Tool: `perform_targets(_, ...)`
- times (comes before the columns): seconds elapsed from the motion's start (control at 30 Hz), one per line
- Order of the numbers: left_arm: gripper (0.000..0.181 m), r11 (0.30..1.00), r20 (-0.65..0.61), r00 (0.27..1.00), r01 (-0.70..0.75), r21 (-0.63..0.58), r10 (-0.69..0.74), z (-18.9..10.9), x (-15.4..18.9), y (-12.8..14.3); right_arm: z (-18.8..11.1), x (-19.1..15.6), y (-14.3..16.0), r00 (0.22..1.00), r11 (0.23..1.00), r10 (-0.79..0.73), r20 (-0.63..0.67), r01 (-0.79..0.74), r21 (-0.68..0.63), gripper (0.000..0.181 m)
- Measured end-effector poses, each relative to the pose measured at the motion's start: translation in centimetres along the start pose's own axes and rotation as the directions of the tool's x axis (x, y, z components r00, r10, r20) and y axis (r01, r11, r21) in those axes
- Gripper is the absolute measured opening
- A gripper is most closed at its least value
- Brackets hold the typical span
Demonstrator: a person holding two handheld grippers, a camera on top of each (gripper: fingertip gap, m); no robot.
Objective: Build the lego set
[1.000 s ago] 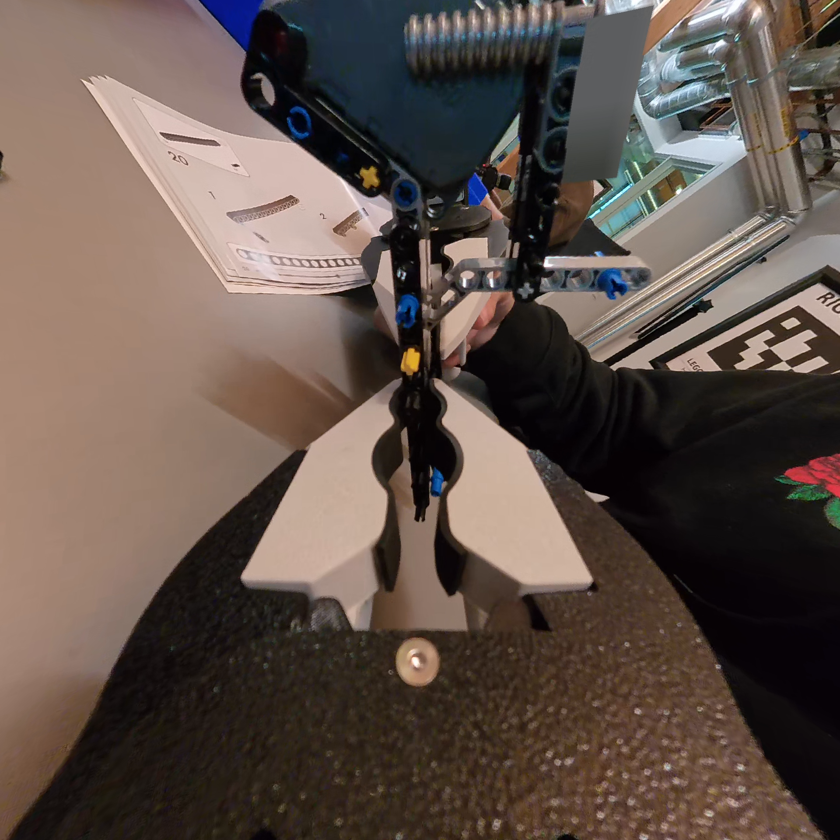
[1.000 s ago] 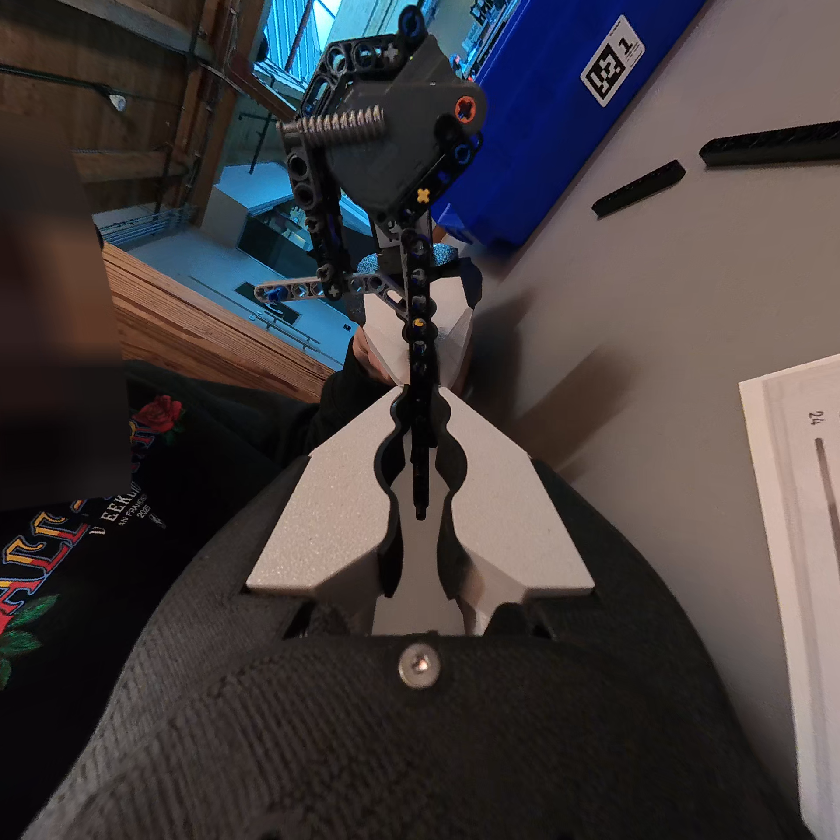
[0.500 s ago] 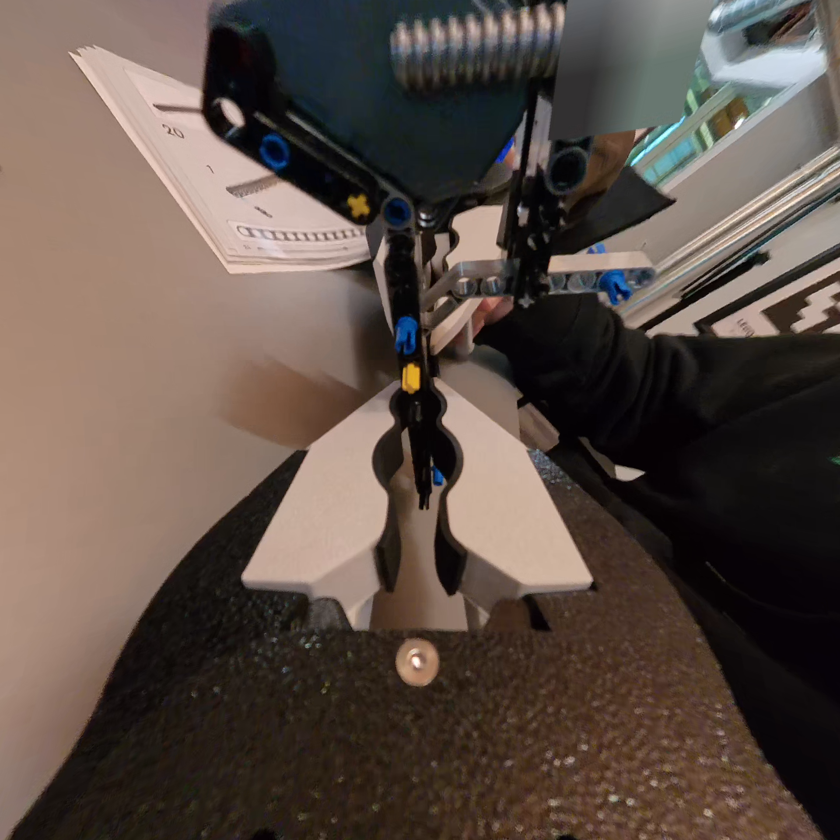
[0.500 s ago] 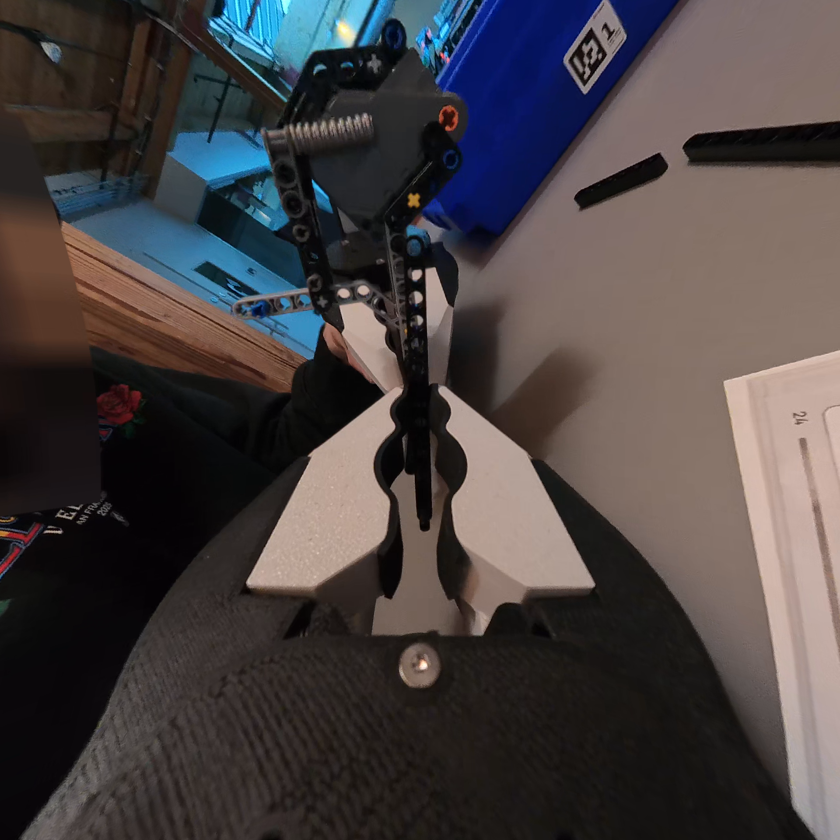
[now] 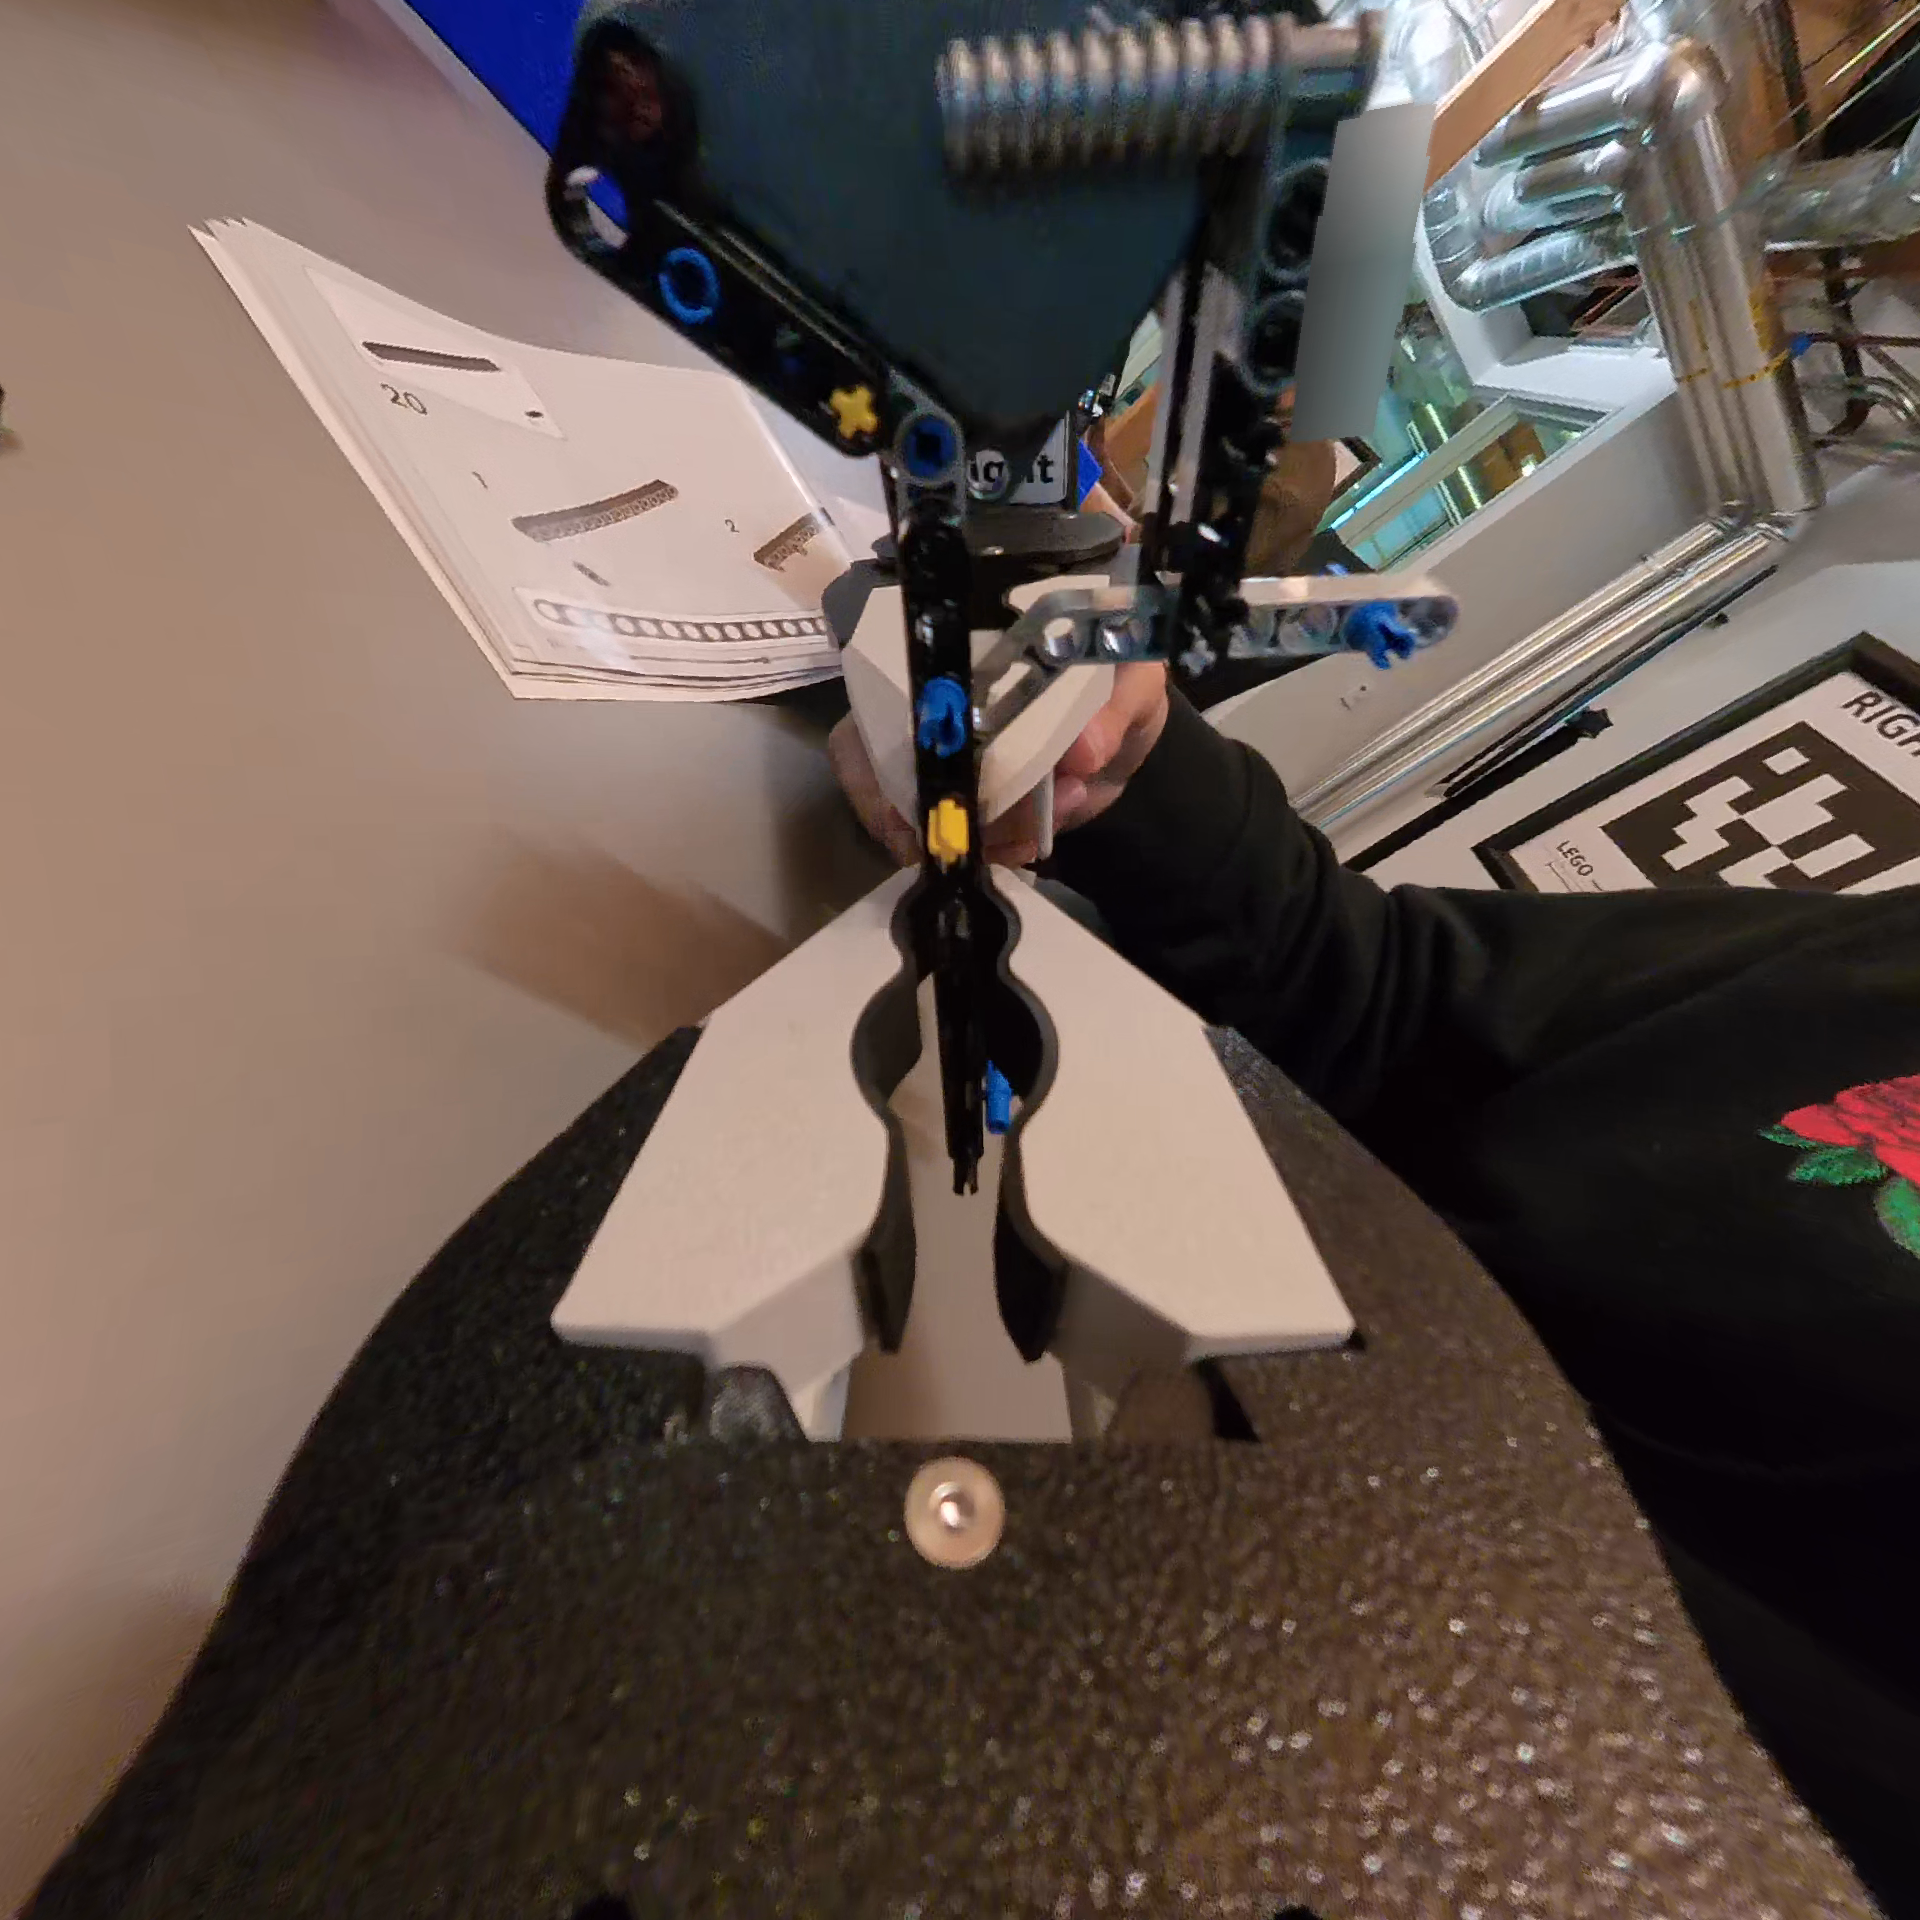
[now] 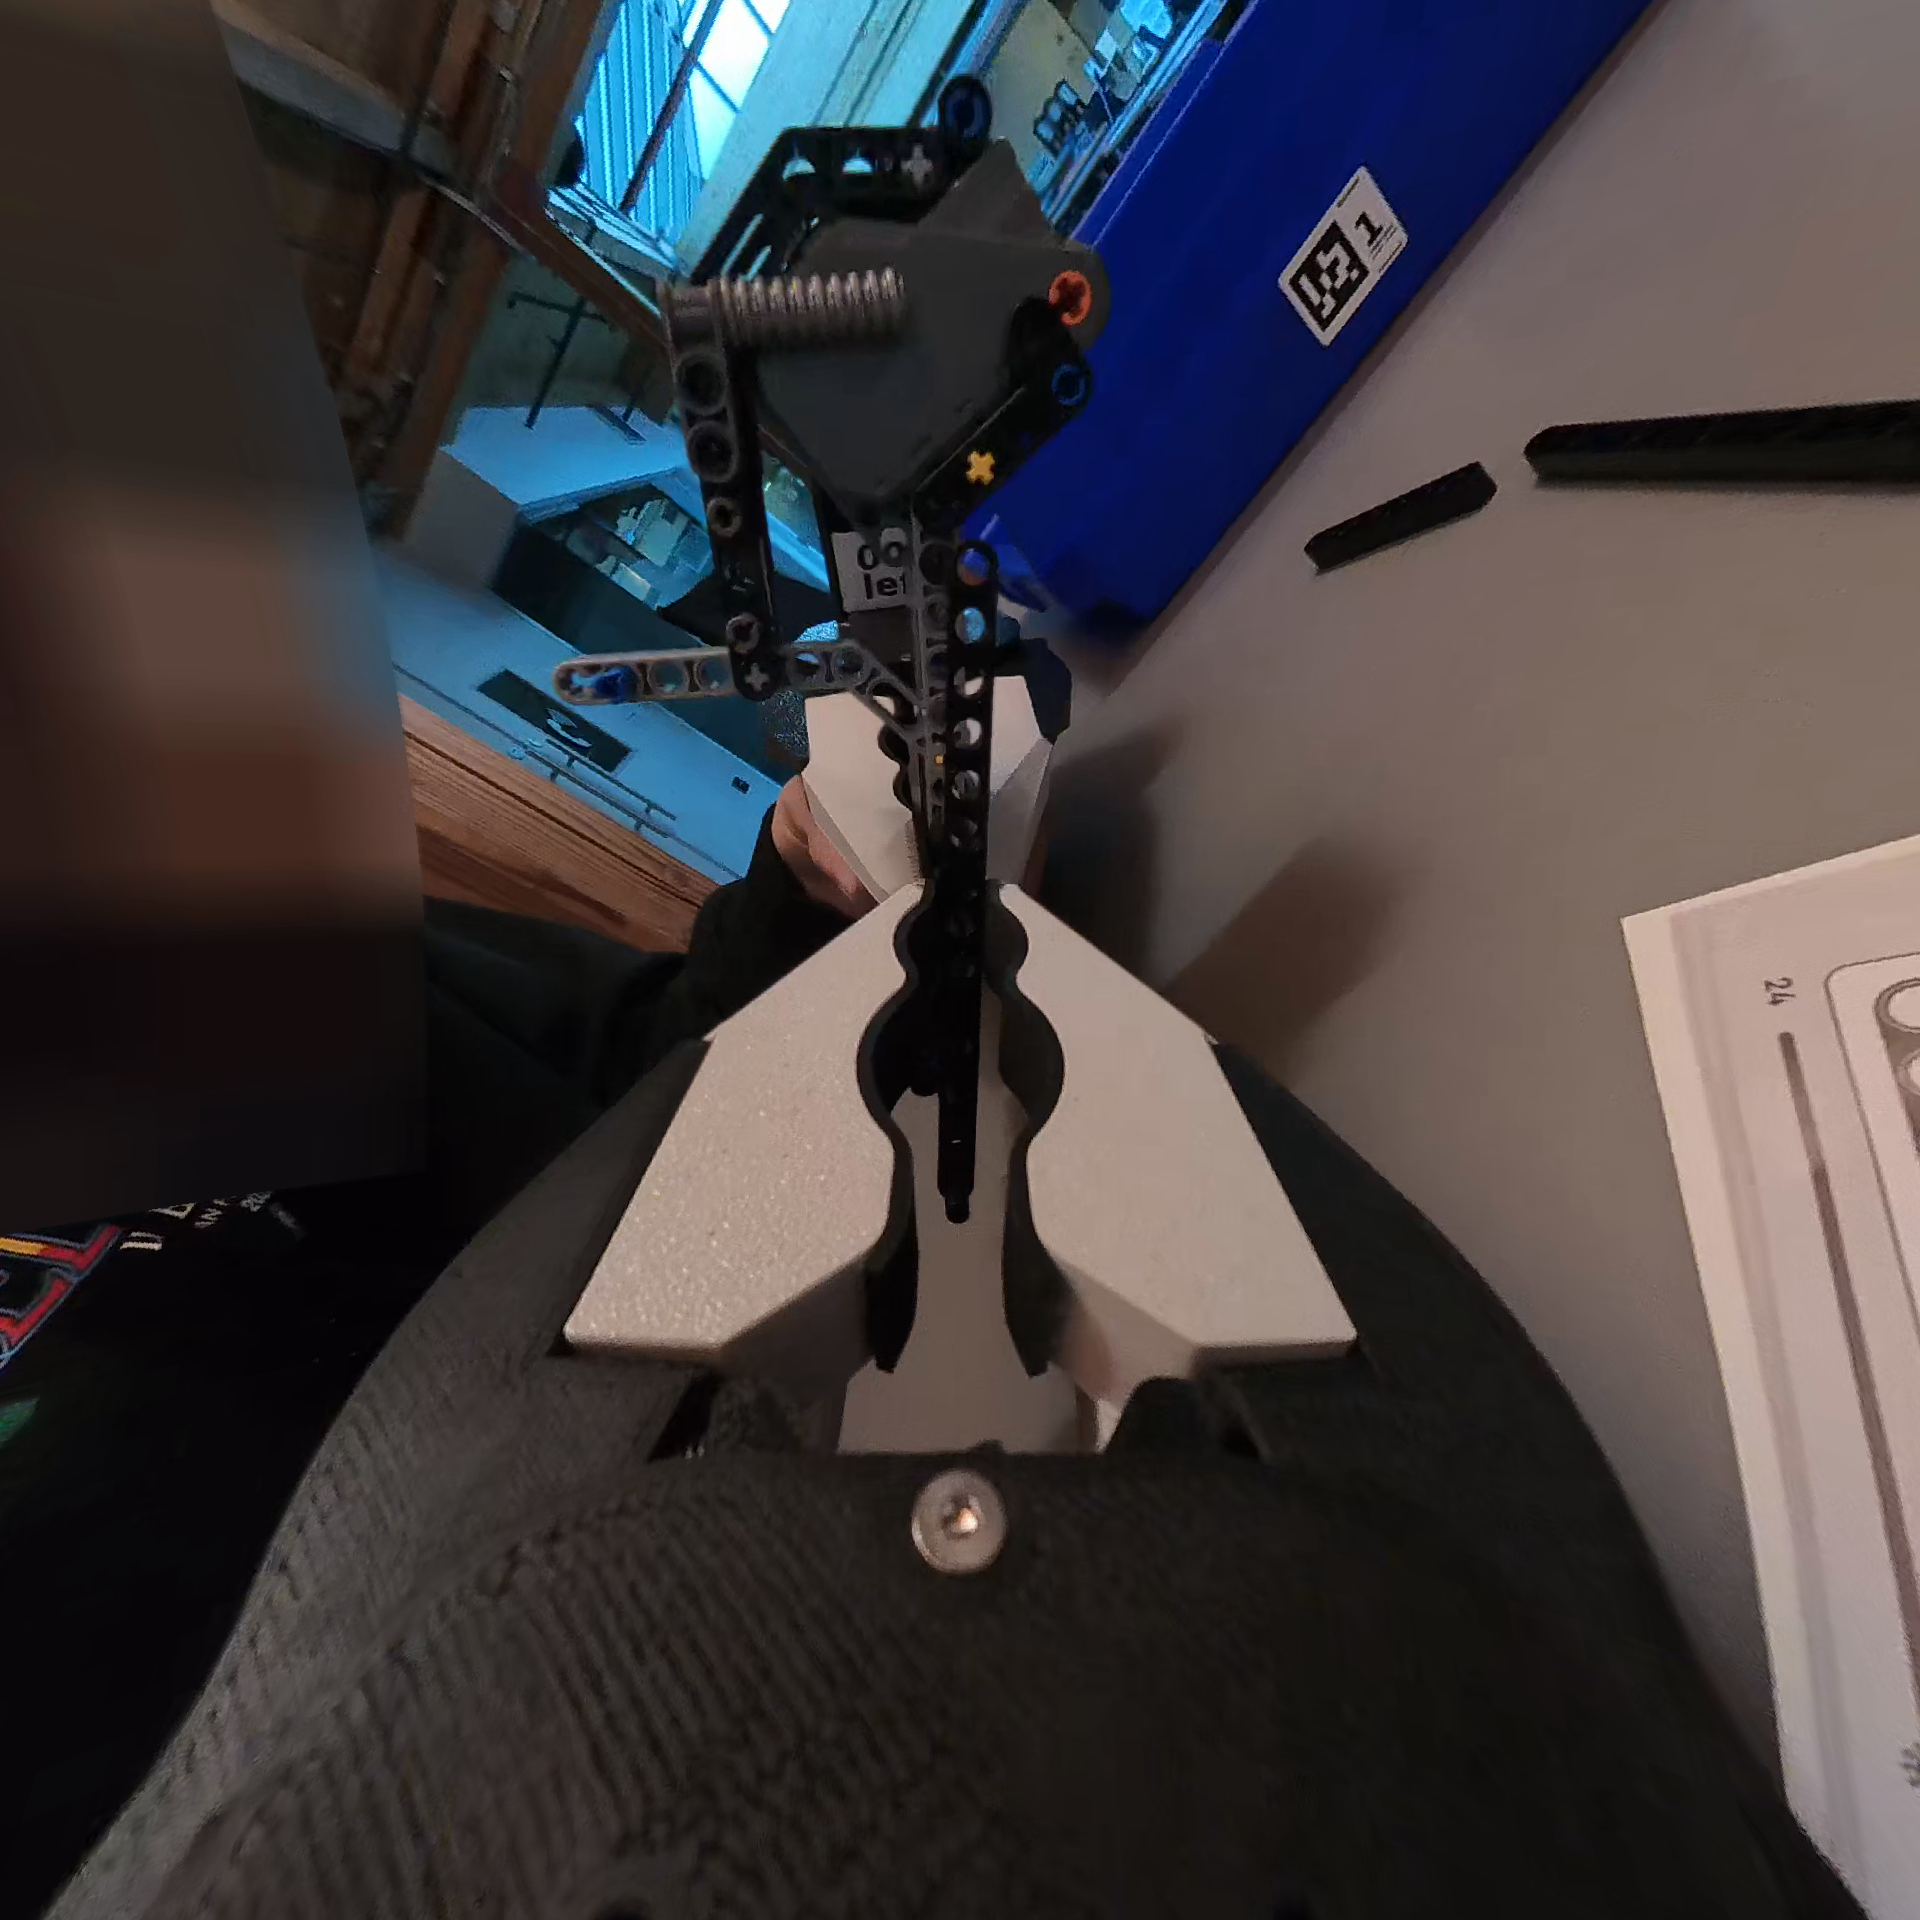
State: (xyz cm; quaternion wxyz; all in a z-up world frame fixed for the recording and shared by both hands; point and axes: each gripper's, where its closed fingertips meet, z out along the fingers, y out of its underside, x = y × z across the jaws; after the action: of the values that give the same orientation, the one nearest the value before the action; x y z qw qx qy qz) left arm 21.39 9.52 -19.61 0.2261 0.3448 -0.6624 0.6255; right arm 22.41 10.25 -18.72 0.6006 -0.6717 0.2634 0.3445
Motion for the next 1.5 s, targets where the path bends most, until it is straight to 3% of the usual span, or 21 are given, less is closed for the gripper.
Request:
perform_targets(0.33,0.005,0.996,-0.021,1.0,0.019,0.088,-0.017,-0.9,-0.1,-1.2,-0.9,-0.2,-1.1,0.999,0.997,0.016,0.028,-0.018,0.081,0.006)
perform_targets(0.63,0.005,0.995,-0.007,1.0,0.009,0.1,-0.009,-1.0,-0.2,-1.5,-0.4,-0.1,-0.2,1.0,1.0,-0.003,0.01,0.003,0.024,0.005)
perform_targets(1.17,0.005,0.98,0.04,0.999,0.003,0.2,-0.011,-0.9,-0.8,-2.8,-0.6,0.4,-2.3,0.998,0.978,0.041,-0.042,-0.031,0.205,0.005)
perform_targets(1.5,0.01,0.976,0.055,0.998,0.006,0.216,-0.018,-1.0,-1.0,-3.1,-0.3,0.3,-1.9,0.998,0.982,-0.003,-0.065,0.015,0.186,0.005)
